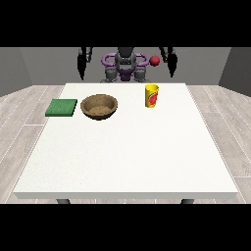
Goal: Pick the cup and pour the ball into the bowl, then pick the bowl and place it on the pad
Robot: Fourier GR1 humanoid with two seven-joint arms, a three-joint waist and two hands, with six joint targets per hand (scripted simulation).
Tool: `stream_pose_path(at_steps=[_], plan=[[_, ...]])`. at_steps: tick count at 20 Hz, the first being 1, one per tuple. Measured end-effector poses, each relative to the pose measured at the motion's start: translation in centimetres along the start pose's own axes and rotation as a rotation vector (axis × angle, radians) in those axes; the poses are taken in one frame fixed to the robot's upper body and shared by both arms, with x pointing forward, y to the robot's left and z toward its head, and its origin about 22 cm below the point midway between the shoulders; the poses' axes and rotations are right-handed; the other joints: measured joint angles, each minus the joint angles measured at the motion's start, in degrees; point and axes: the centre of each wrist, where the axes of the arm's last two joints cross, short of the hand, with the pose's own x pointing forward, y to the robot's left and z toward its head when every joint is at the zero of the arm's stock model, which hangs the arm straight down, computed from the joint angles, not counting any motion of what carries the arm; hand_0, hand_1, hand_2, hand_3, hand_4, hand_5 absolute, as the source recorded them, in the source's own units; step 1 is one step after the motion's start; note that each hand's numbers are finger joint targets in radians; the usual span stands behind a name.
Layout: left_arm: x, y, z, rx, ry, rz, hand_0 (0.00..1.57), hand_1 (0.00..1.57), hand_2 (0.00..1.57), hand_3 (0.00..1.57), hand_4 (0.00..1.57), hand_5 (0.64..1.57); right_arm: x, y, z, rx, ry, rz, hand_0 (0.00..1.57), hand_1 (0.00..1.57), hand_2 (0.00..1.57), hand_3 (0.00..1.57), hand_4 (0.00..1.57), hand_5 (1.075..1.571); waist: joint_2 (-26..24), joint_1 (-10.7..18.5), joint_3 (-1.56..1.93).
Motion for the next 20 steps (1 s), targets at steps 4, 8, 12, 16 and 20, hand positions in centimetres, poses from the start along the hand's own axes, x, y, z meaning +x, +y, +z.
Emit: stream_pose_path(at_steps=[4, 8, 12, 16, 20], plan=[[1.3, 0.5, 0.0, 0.001, -0.012, -0.011, 0.00, 0.00, 0.00, 0.00, 0.66, 1.566, 1.4, -0.6, 0.0, -0.005, -0.016, 0.021, 0.00, 0.00, 0.00, 0.00, 0.87, 1.533, -7.3, 0.1, 0.82], [1.7, -0.3, 0.8, 0.009, 0.068, 0.070, 0.00, 0.00, 0.00, 0.00, 0.64, 1.563, 2.2, -1.3, 0.7, -0.023, 0.043, -0.017, 0.00, 0.00, 0.00, 0.00, 0.86, 1.534, -16.0, -0.4, 1.40], [2.7, -1.6, 2.0, 0.020, 0.193, 0.161, 0.00, 0.00, 0.00, 0.00, 0.62, 1.564, 3.4, -1.0, 2.0, -0.047, 0.156, -0.078, 0.00, 0.00, 0.00, 0.00, 0.86, 1.531, -22.4, -1.2, 1.75], [5.6, -2.8, 2.1, 0.024, 0.179, 0.190, 0.00, 0.00, 0.00, 0.00, 0.57, 1.559, 6.4, -1.4, 2.8, -0.052, 0.134, -0.096, 0.00, 0.00, 0.00, 0.00, 0.77, 1.544, -21.4, -1.9, 1.86], [7.5, -3.7, 1.5, 0.023, 0.077, 0.174, 0.00, 0.00, 0.00, 0.00, 0.61, 1.555, 8.9, -1.7, 2.6, -0.061, 0.033, -0.102, 0.00, 0.00, 0.00, 0.00, 0.74, 1.546, -15.0, -2.3, 1.92]])
